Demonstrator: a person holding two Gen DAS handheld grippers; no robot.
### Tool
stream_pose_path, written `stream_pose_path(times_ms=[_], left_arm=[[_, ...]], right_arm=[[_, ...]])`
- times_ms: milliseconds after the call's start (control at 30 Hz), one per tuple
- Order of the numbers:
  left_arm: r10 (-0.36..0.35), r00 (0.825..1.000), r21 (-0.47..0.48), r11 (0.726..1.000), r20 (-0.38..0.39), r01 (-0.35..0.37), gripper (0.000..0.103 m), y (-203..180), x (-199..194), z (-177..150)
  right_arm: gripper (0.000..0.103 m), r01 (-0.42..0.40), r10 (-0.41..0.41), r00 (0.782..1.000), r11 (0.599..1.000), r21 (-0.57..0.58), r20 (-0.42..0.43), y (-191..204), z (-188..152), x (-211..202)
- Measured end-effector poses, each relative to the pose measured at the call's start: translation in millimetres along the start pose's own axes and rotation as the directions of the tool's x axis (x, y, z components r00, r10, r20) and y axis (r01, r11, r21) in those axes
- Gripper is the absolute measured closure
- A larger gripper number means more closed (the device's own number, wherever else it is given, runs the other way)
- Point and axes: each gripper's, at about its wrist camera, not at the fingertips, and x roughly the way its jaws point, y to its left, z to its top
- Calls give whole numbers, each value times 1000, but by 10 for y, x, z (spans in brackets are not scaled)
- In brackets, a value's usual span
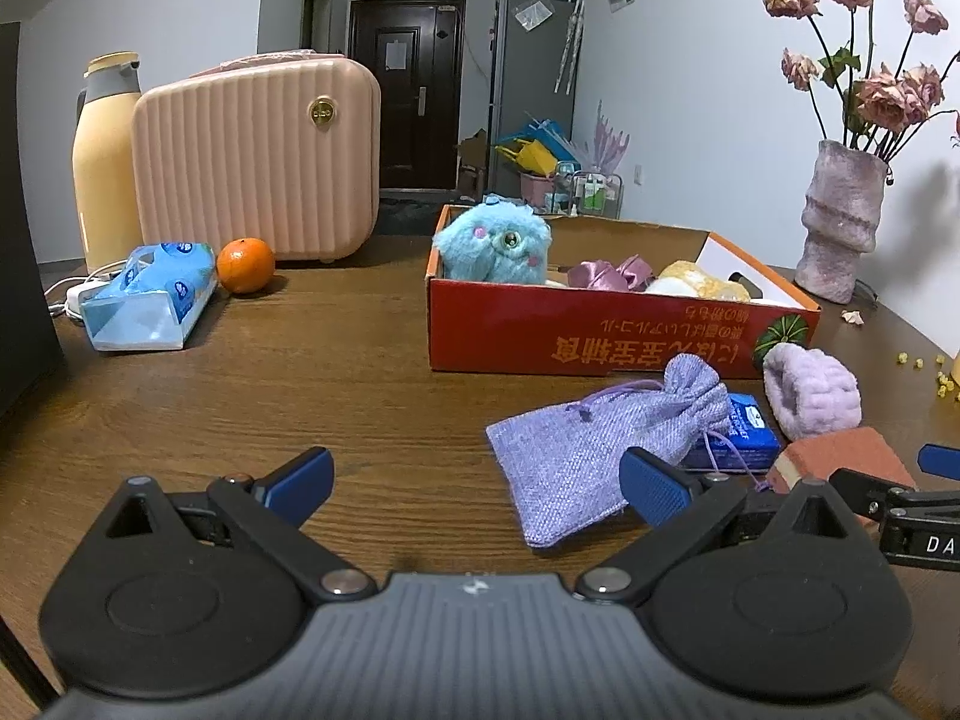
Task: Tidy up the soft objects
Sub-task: 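Grasp the orange-red scouring sponge with the right gripper, then grasp the lavender drawstring bag with the left gripper while the right holds the sponge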
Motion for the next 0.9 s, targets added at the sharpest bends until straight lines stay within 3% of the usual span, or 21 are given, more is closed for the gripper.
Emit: stream_pose_path(times_ms=[533, 900], left_arm=[[-5, 1000, 6, 1000, -15, 5, 0, -25, 15, -24], [-5, 1000, 5, 1000, -15, 5, 0, -23, 15, -26]], right_arm=[[0, -8, 5, 994, 999, -34, -112, 47, -22, 313], [5, -11, 7, 995, 999, -32, -103, 46, -33, 288]])
